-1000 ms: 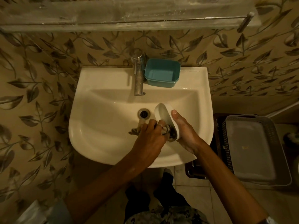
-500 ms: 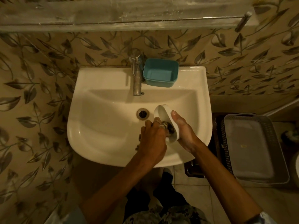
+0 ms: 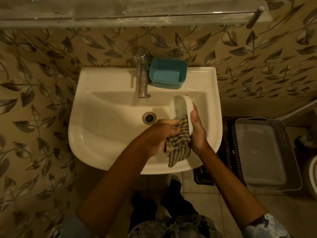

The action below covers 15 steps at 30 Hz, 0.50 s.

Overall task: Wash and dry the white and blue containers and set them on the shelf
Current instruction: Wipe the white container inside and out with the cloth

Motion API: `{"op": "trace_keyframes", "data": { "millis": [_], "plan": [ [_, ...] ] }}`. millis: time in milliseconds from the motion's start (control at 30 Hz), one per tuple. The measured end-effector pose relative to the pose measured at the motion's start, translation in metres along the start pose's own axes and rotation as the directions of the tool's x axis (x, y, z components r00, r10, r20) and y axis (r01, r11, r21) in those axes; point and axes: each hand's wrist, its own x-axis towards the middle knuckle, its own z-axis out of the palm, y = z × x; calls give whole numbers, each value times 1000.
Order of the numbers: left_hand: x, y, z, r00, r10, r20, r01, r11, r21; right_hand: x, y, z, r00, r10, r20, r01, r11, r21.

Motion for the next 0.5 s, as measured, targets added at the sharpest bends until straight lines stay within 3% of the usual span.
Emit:
{"op": "trace_keyframes", "data": {
  "millis": [100, 300, 433, 500],
  "plan": [
    [-2, 18, -2, 999, 4, 44, 3, 988, -156, -1, -1, 4, 1000, -17, 24, 17, 1000, 22],
    [-4, 43, 6, 992, 73, -101, -89, 983, -163, 6, -15, 13, 997, -39, 63, 37, 999, 35],
    [-9, 57, 5, 995, 61, -75, -88, 892, -444, 7, -22, 20, 995, -70, 78, 68, 997, 25],
    [-10, 59, 7, 995, 67, -72, -94, 864, -495, 7, -21, 21, 990, -123, 73, 123, 992, 2]
  ]
}}
